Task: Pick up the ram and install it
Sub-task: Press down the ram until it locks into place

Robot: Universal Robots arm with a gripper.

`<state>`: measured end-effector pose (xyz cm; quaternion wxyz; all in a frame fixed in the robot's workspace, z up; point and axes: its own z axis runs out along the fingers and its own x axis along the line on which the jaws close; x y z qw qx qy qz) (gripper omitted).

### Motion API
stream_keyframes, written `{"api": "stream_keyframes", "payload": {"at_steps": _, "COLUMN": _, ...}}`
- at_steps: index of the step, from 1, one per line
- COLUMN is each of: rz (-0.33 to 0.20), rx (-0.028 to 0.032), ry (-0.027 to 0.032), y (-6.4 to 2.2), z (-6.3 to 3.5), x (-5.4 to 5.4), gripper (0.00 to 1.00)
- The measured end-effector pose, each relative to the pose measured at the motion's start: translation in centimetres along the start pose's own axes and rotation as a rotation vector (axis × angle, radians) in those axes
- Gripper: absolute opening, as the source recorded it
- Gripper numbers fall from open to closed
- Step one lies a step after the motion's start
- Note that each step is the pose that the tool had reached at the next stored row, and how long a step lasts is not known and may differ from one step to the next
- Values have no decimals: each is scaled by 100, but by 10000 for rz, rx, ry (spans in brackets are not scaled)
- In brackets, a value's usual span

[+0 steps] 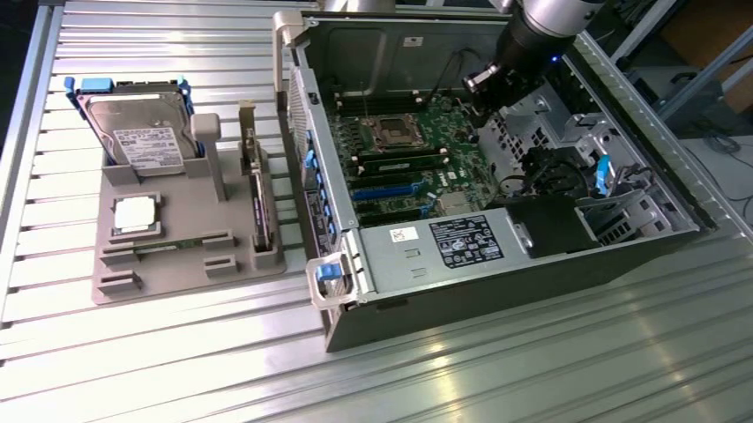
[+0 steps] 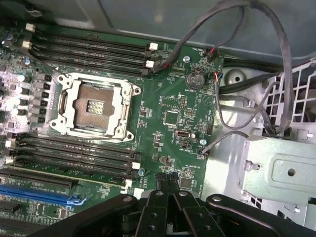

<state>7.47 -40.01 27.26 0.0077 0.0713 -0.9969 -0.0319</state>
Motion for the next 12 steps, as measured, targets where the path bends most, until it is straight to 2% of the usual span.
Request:
{"api": "stream_keyframes", "payload": {"at_steps": 3, "rz": 382, "rx": -4, "ry": -25, "y": 0, "z": 2, "x": 0, "gripper": 11}}
{"api": "stream_keyframes", "payload": {"at_steps": 6, "rz": 1170, "rx": -14, "ry": -76, "y": 0, "z": 5, "x": 0, "gripper": 11}}
{"api": "stream_keyframes", "payload": {"at_steps": 12, "rz": 1236, "rx": -14, "ry": -81, "y": 0, "z": 5, "x": 0, "gripper": 11}}
